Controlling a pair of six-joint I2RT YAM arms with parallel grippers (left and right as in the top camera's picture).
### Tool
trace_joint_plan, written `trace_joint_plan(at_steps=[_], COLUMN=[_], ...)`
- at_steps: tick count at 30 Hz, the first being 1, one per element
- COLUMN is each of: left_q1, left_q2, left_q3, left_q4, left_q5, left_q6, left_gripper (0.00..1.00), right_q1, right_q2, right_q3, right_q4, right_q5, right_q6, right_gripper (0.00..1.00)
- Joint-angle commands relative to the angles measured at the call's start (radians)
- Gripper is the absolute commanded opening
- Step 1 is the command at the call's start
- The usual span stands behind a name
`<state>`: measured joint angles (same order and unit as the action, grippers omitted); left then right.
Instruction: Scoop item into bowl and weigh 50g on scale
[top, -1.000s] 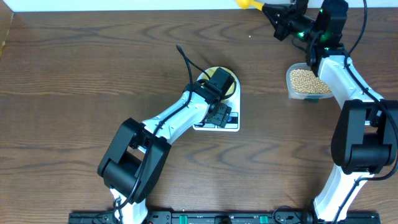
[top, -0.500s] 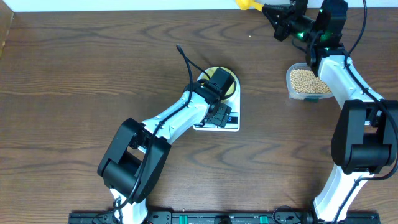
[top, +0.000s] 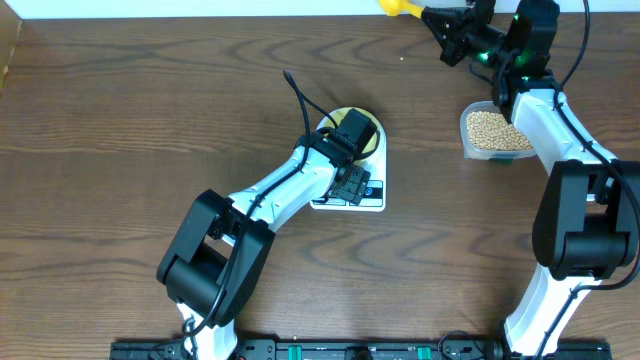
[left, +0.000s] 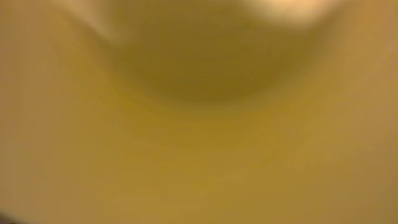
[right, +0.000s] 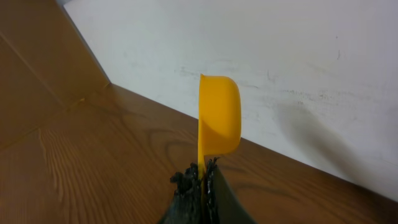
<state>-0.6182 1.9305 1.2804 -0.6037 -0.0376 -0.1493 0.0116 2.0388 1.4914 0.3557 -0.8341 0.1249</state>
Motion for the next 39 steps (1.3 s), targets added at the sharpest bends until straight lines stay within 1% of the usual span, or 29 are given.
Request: trace_joint_plan(at_steps=[1,16,21,39], left_q1=[-0.003,-0.035,-0.032,-0.031], left_q2=[0.014,0.014,0.014,0.014], left_q3=[-0.01,-0.01,-0.01,-0.01], left_q4=[-0.006,-0.011,-0.013,0.007], left_q5=[-0.026,-0.016,-0.08,-0.08], left_q6=[0.017,0.033,0.032,0.032], left_gripper=[0.86,0.87,0.86,0.86], right_q1=[0.003,0.003,0.003,0.003], right_q2=[0.01,0.01,0.01,0.01], right_q3=[0.019,0.019,0.019,0.019], right_q4=[-0.002,-0.002,-0.002,-0.004], right_q5=[-0.007,-0.007,-0.007,-0.007], right_q6=[-0.011,-0.011,-0.011,-0.011], right_gripper=[0.01,0.01,0.01,0.01])
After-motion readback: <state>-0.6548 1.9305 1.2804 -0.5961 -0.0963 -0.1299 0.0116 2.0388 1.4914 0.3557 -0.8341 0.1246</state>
